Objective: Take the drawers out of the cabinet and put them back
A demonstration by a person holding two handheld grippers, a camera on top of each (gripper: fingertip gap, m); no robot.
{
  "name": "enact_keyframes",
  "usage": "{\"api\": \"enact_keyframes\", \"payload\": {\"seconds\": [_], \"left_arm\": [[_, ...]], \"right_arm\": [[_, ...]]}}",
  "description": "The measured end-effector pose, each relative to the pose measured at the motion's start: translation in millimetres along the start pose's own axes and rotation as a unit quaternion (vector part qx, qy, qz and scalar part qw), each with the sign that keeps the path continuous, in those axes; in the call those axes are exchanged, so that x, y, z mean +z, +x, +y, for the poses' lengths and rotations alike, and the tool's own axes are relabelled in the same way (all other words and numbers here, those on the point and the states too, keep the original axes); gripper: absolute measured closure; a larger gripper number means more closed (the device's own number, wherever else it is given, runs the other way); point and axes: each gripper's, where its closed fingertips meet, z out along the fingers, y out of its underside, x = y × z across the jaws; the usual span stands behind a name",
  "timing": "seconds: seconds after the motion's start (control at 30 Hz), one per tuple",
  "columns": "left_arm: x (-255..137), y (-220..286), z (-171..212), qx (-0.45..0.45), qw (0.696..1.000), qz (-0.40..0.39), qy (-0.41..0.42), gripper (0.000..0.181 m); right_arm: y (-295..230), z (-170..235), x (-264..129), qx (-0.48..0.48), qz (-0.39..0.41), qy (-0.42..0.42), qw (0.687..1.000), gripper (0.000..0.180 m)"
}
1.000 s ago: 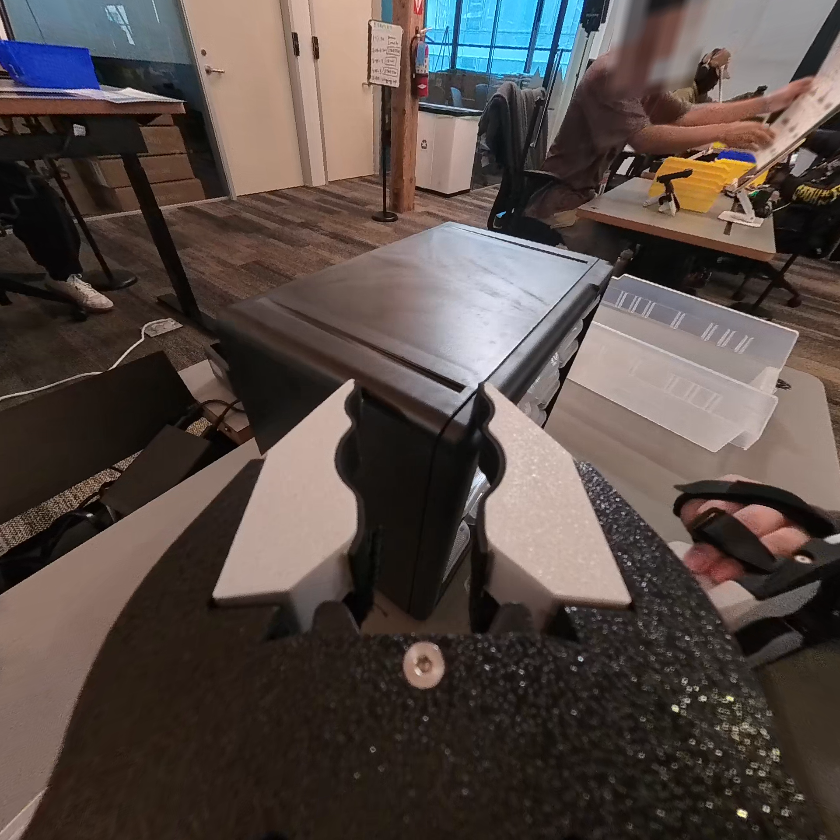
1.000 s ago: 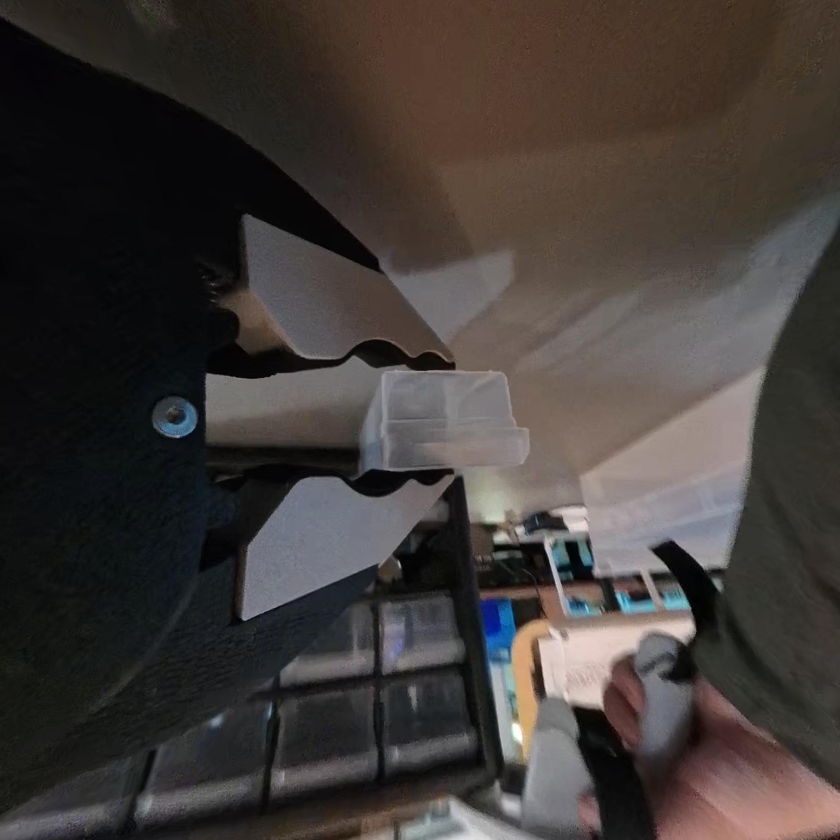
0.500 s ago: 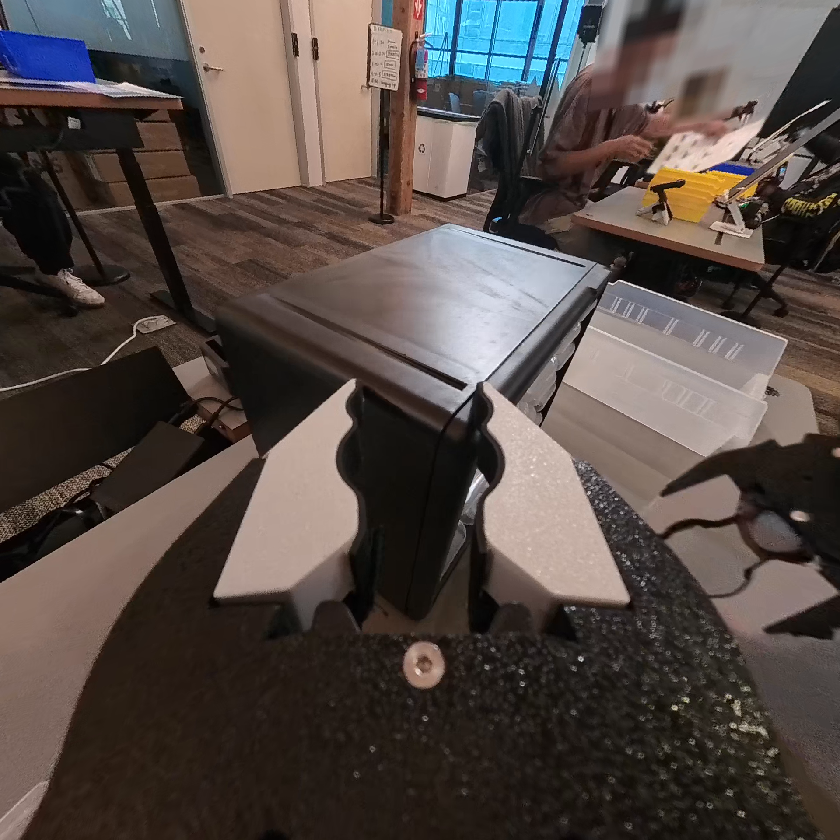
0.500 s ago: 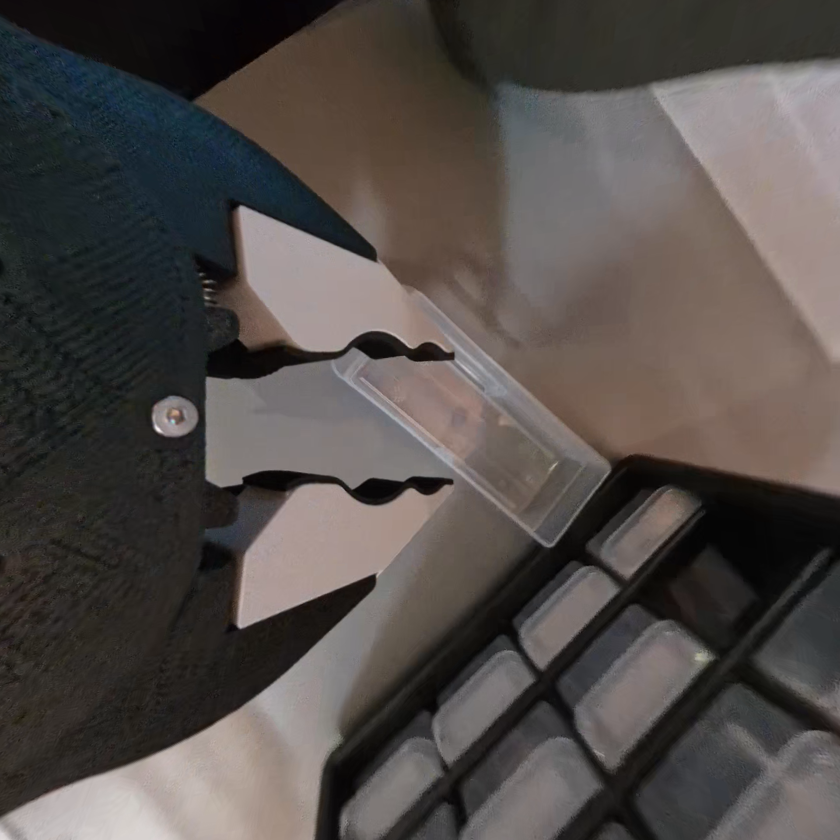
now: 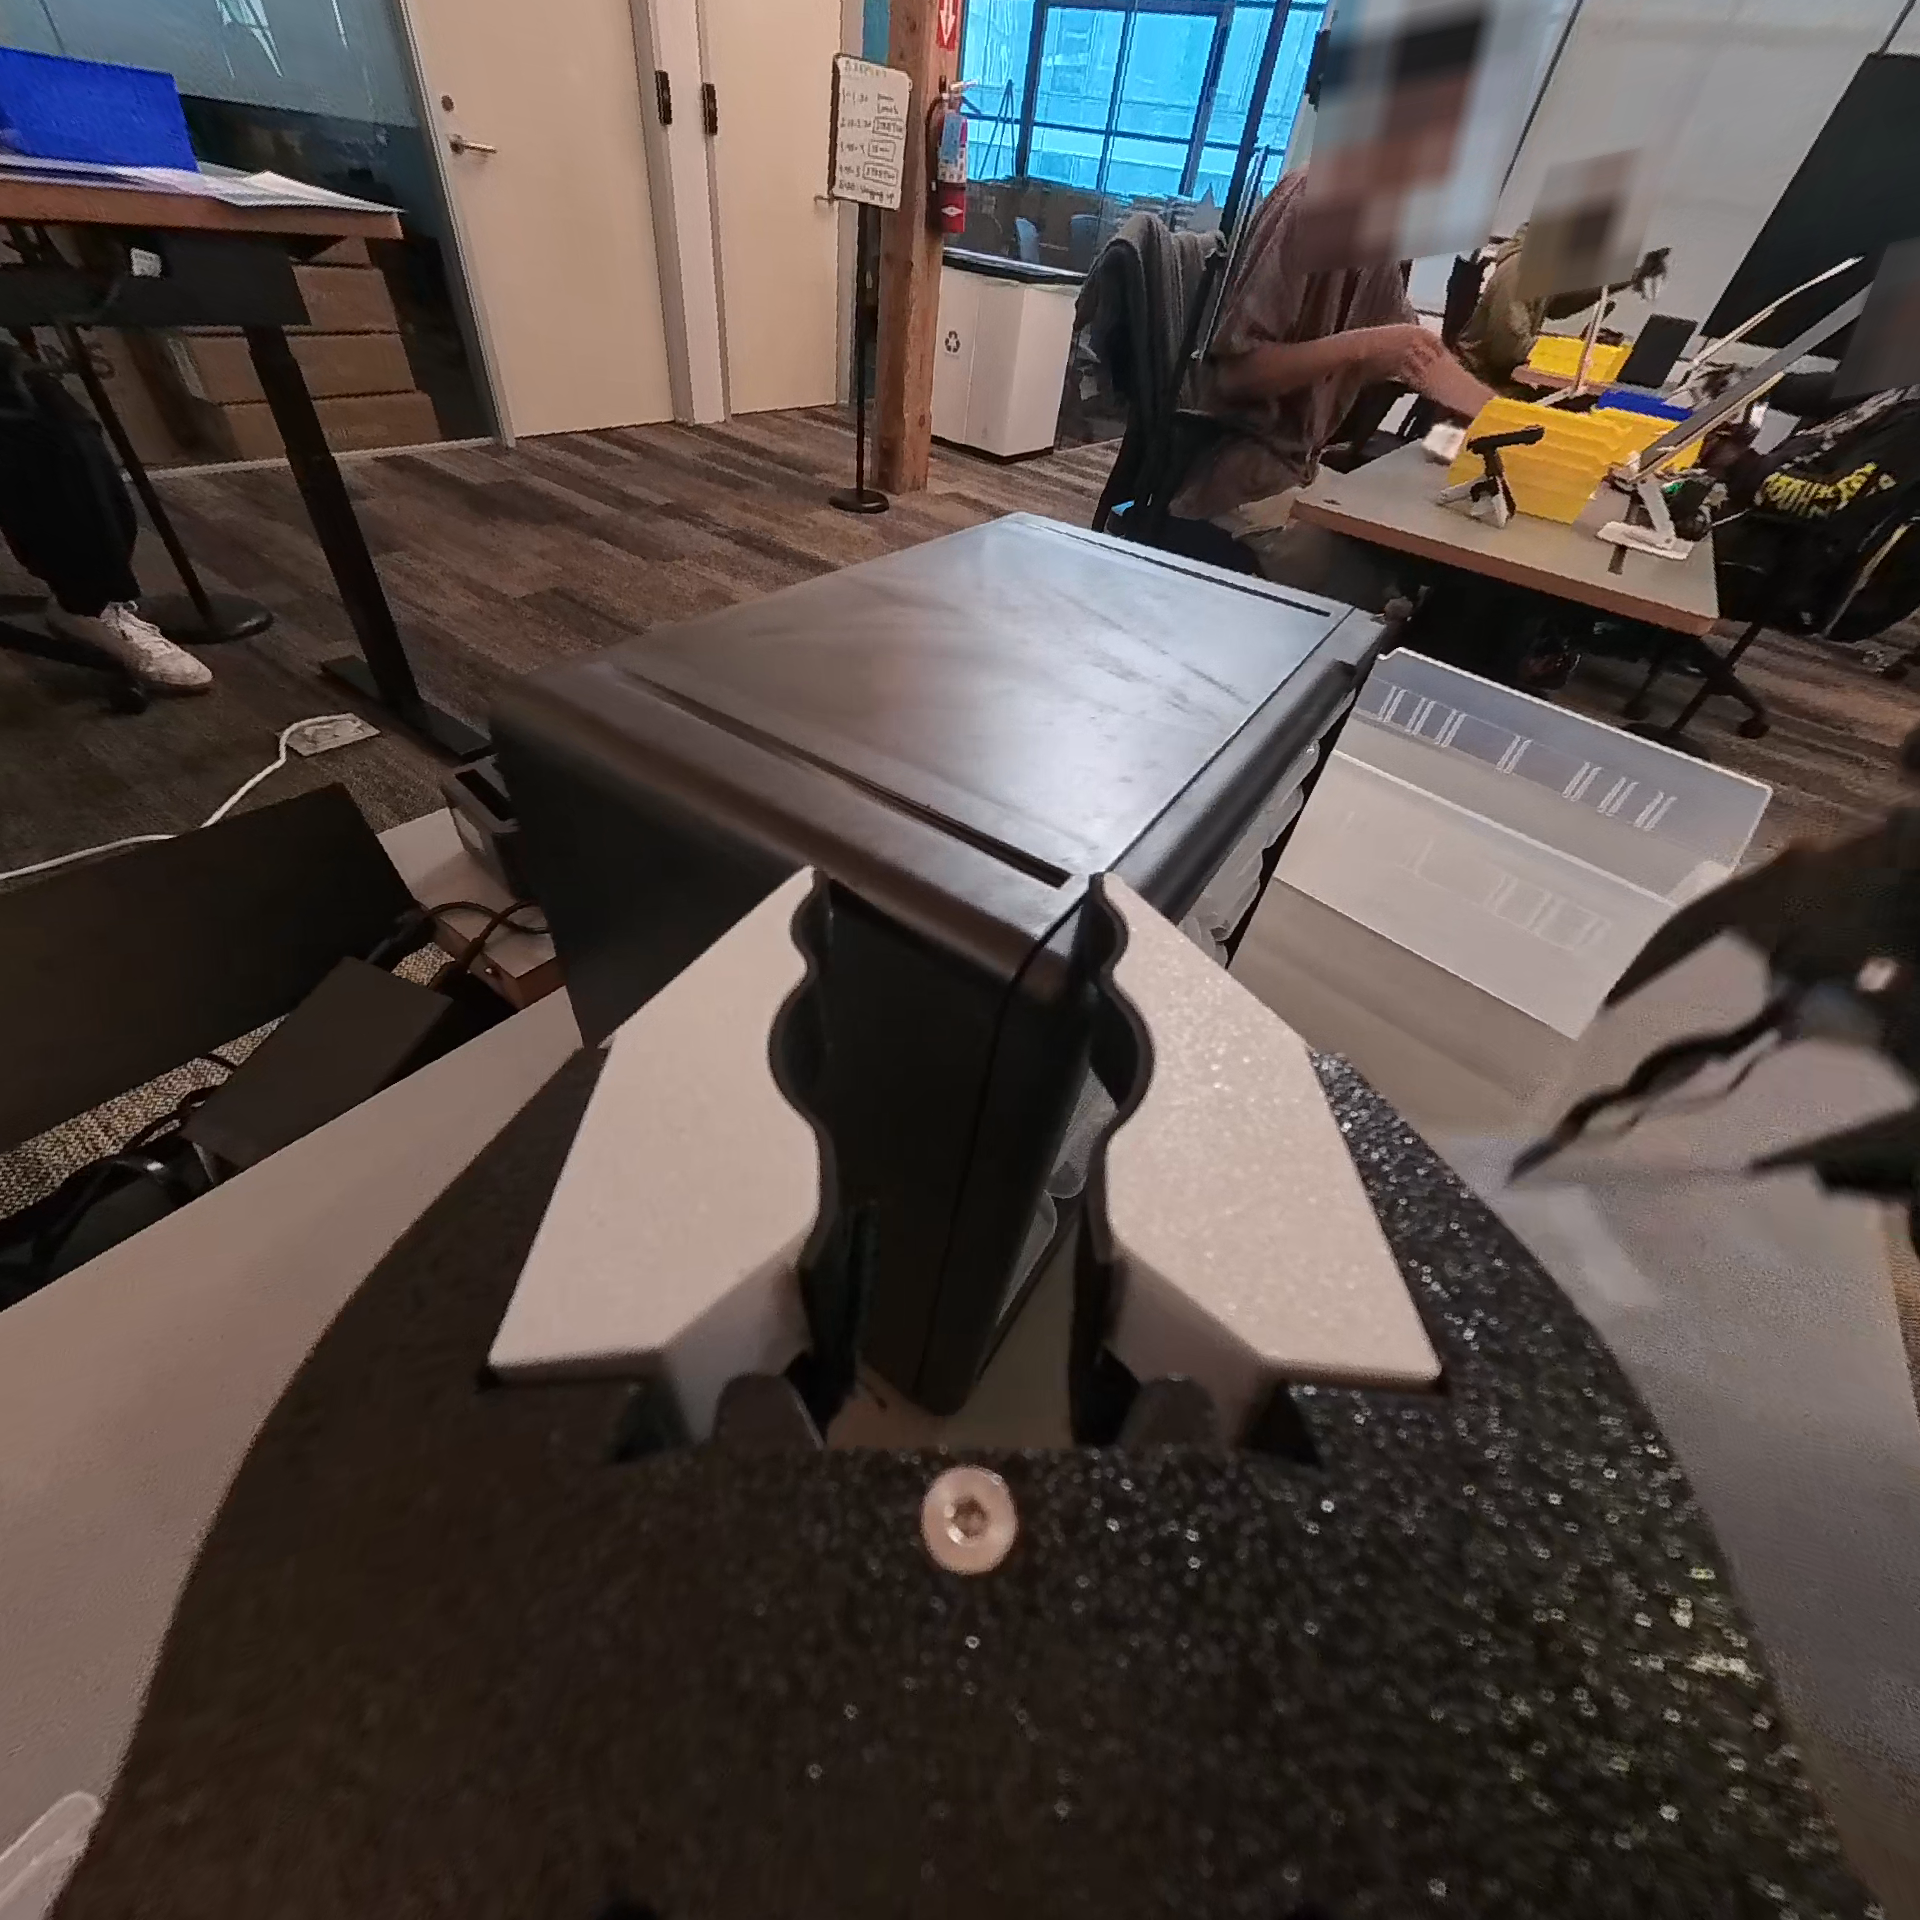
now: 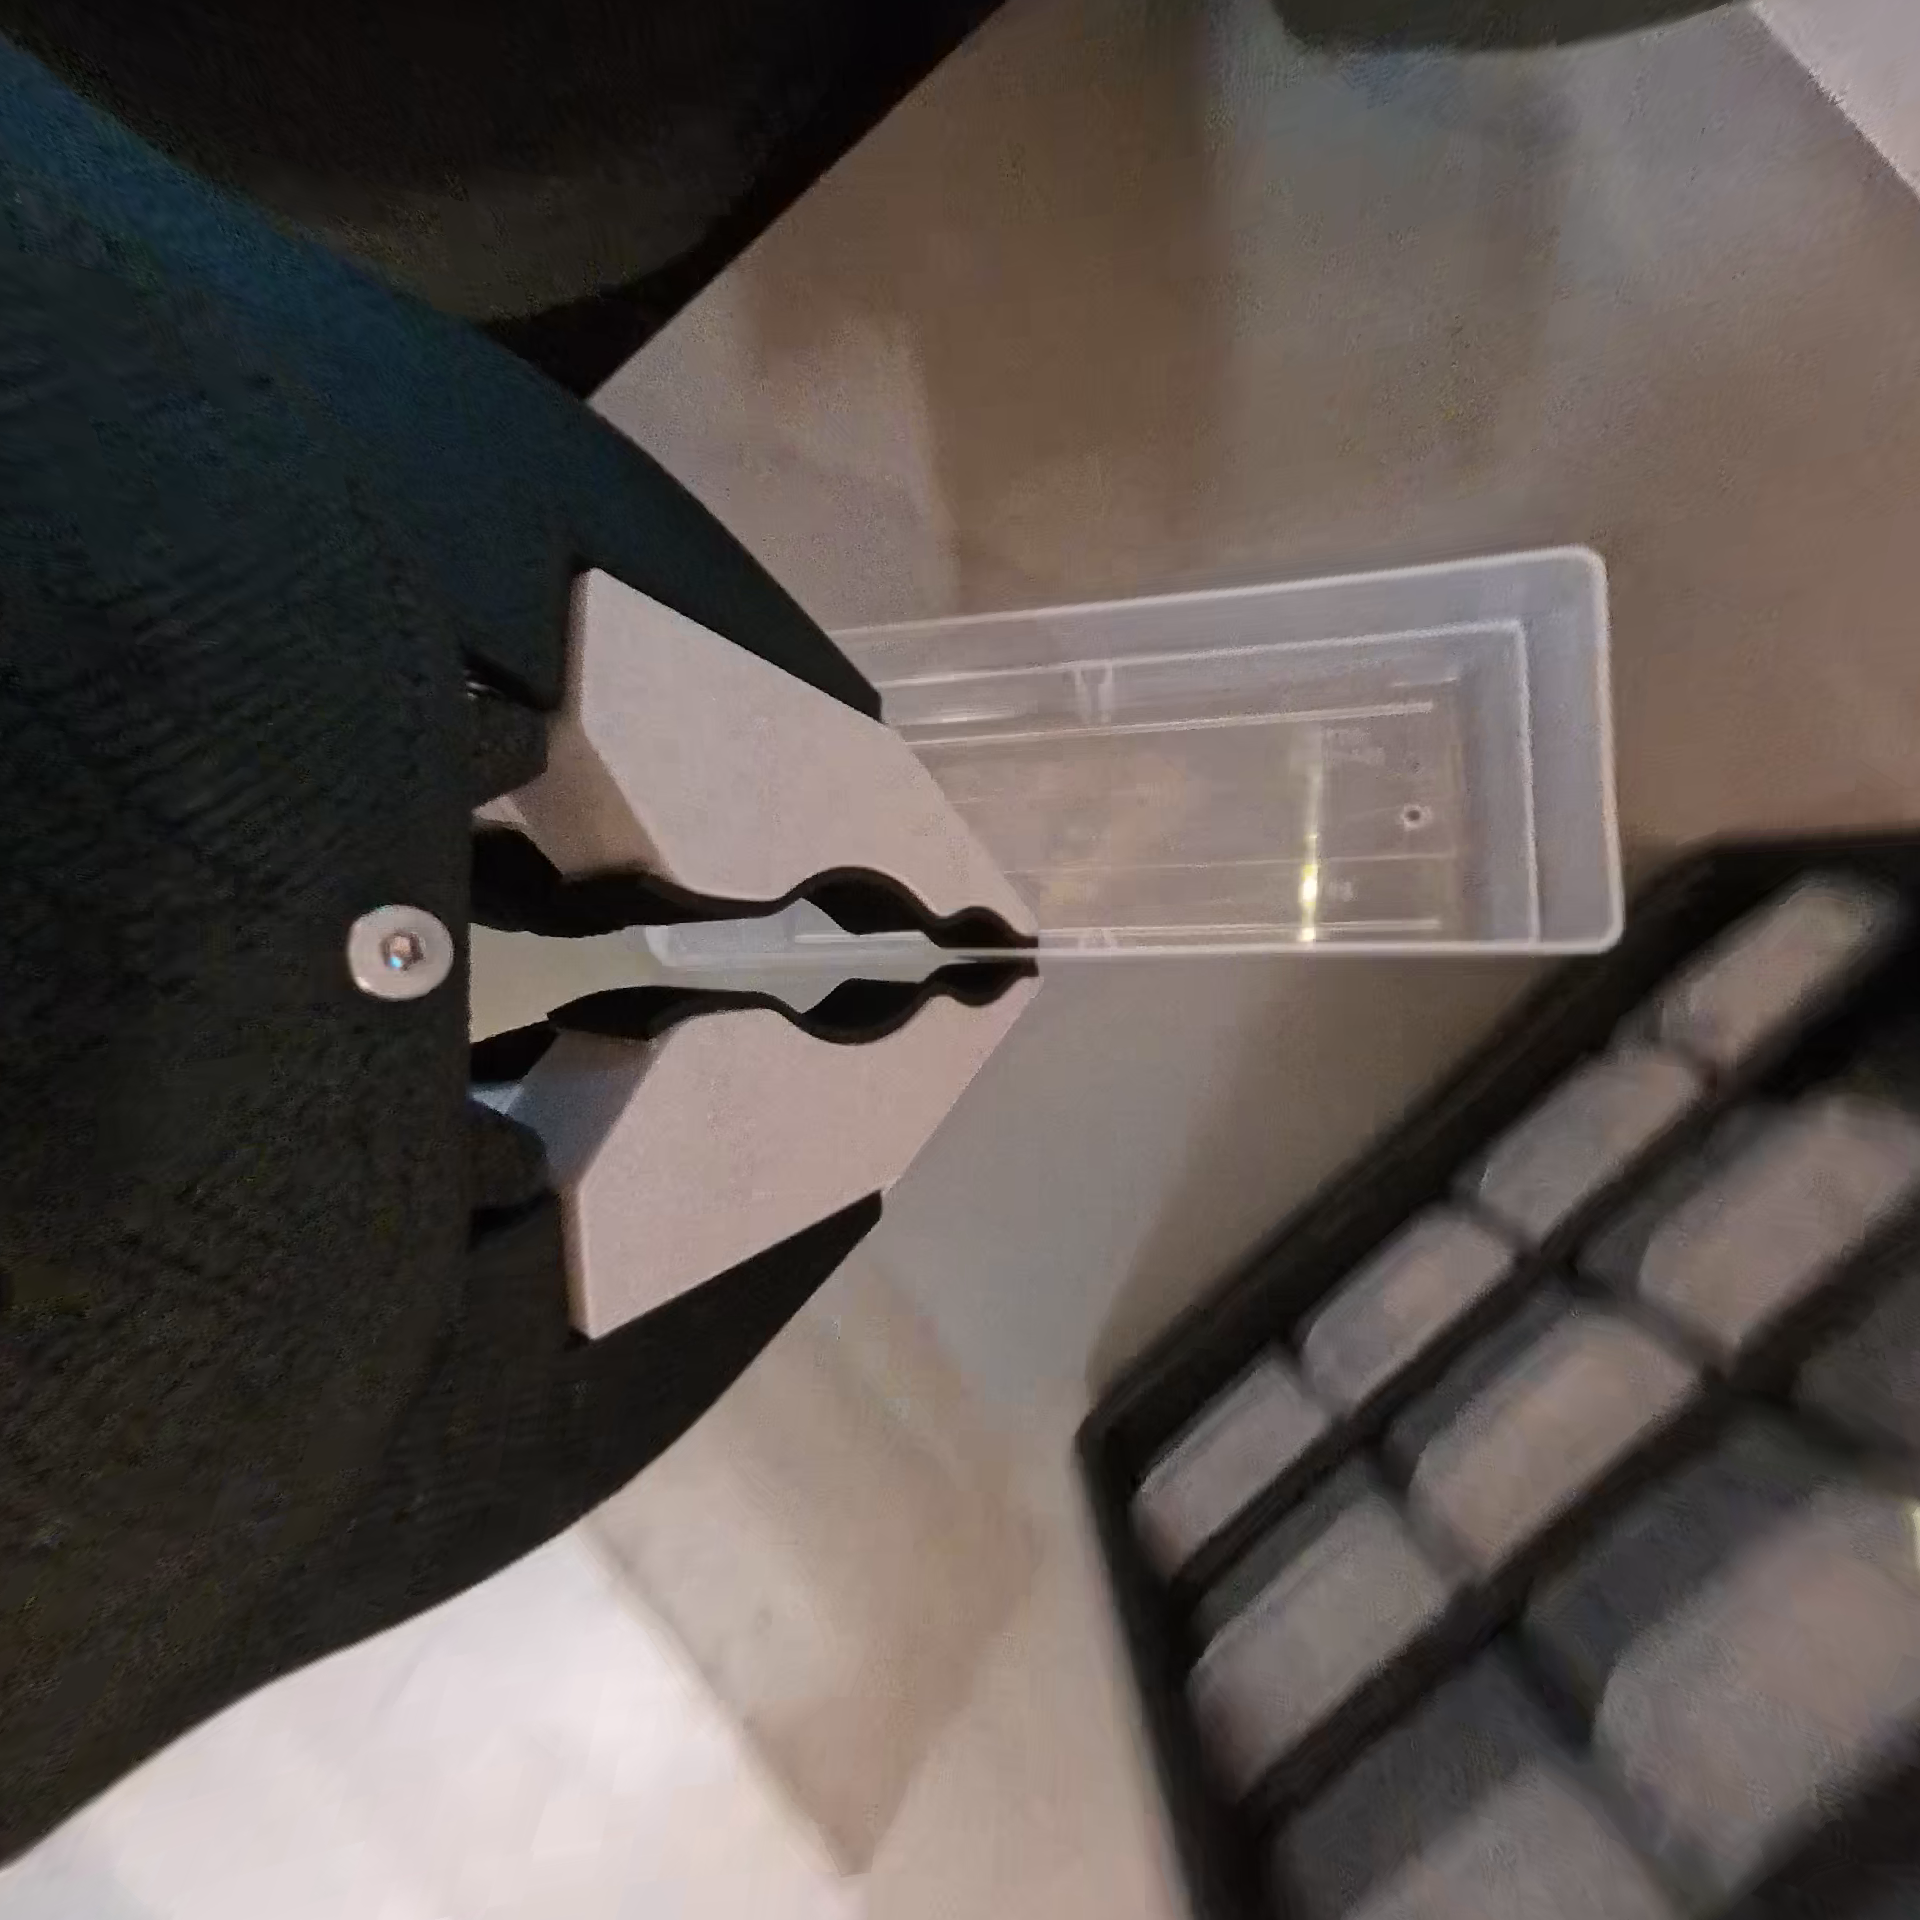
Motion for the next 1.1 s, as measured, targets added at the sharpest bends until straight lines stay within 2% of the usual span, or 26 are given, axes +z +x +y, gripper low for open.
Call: {"api": "enact_keyframes", "payload": {"seconds": [0.03, 0.13, 0.23, 0.3, 0.4, 0.53, 0.67, 0.87, 0.97, 1.03, 1.1], "left_arm": [[0.0, -0.1, 0.0, 0.0, 1.0, 0.0, 0.0, 0.134], [0.0, -0.2, 0.1, -0.001, 1.0, 0.0, -0.001, 0.134], [-0.1, -0.3, 0.3, -0.004, 1.0, 0.0, -0.001, 0.134], [0.0, -0.4, 0.3, -0.005, 1.0, 0.0, -0.002, 0.134], [0.6, -0.6, 0.3, -0.006, 1.0, -0.006, -0.01, 0.134], [1.3, -0.2, 0.4, -0.005, 1.0, -0.017, -0.019, 0.133], [1.5, -0.2, 0.5, -0.007, 1.0, -0.02, -0.021, 0.133], [1.6, -0.4, 0.4, -0.008, 0.999, -0.021, -0.022, 0.133], [1.6, -0.4, 0.3, -0.008, 1.0, -0.021, -0.022, 0.133], [1.6, -0.5, 0.3, -0.008, 1.0, -0.02, -0.021, 0.133], [1.6, -0.6, 0.3, -0.007, 1.0, -0.019, -0.021, 0.133]], "right_arm": [[16.4, 9.0, -20.4, 0.016, 0.017, 0.007, 1.0, 0.18], [86.1, 46.9, -85.8, 0.044, 0.115, 0.0, 0.992, 0.18], [172.6, 85.2, -152.5, 0.035, 0.229, -0.042, 0.972, 0.18], [221.9, 110.3, -171.3, 0.021, 0.249, -0.087, 0.964, 0.18], [275.3, 146.7, -152.4, -0.003, 0.2, -0.157, 0.967, 0.18], [301.4, 175.0, -94.4, -0.096, 0.09, -0.211, 0.969, 0.18], [321.2, 182.4, -53.5, -0.191, 0.049, -0.234, 0.952, 0.18], [353.3, 164.8, -29.4, -0.246, 0.098, -0.216, 0.94, 0.179], [358.9, 163.2, -30.4, -0.222, 0.126, -0.222, 0.941, 0.15], [359.2, 159.0, -38.9, -0.193, 0.154, -0.213, 0.945, 0.142], [356.7, 140.3, -57.7, -0.169, 0.203, -0.17, 0.949, 0.139]]}}
